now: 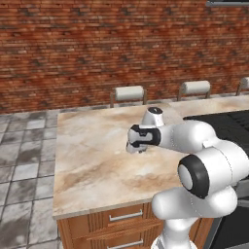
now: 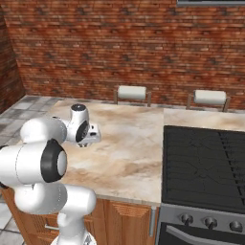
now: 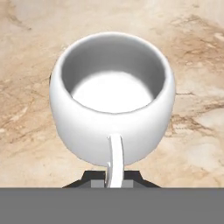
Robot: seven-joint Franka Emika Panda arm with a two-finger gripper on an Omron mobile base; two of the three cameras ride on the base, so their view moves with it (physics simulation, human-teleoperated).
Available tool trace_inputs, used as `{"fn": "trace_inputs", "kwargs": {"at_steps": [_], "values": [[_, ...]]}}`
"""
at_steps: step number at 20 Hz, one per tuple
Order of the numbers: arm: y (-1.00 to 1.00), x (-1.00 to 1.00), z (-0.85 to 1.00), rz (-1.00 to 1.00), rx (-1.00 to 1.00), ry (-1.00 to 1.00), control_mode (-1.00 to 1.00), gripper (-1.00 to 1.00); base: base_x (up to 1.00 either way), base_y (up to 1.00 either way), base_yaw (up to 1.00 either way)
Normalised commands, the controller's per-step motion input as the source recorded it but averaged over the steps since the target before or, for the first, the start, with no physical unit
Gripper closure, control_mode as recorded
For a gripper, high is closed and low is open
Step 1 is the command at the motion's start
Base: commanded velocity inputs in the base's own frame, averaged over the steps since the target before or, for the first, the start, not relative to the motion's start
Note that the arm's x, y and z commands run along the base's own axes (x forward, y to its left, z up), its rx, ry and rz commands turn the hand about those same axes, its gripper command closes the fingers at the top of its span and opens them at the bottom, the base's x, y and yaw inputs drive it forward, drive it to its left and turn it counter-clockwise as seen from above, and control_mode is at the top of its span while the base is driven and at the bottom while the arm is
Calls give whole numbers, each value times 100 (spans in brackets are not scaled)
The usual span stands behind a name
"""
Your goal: Clear the mugs and bowl far away from the sink.
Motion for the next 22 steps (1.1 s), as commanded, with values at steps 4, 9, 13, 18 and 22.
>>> {"fn": "trace_inputs", "kwargs": {"at_steps": [4, 9, 13, 18, 22], "values": [[0, 35, -15, 0, 0, 1, -100, 100, 0, 0, 0], [0, 20, -28, 0, 0, 4, -100, 100, 0, 0, 0], [0, 13, -34, 0, 0, 3, -100, 100, 0, 0, 0], [0, 19, -36, 0, 0, 6, -100, 100, 0, 0, 0], [0, 15, -41, 0, 0, 5, -100, 100, 0, 0, 0]]}}
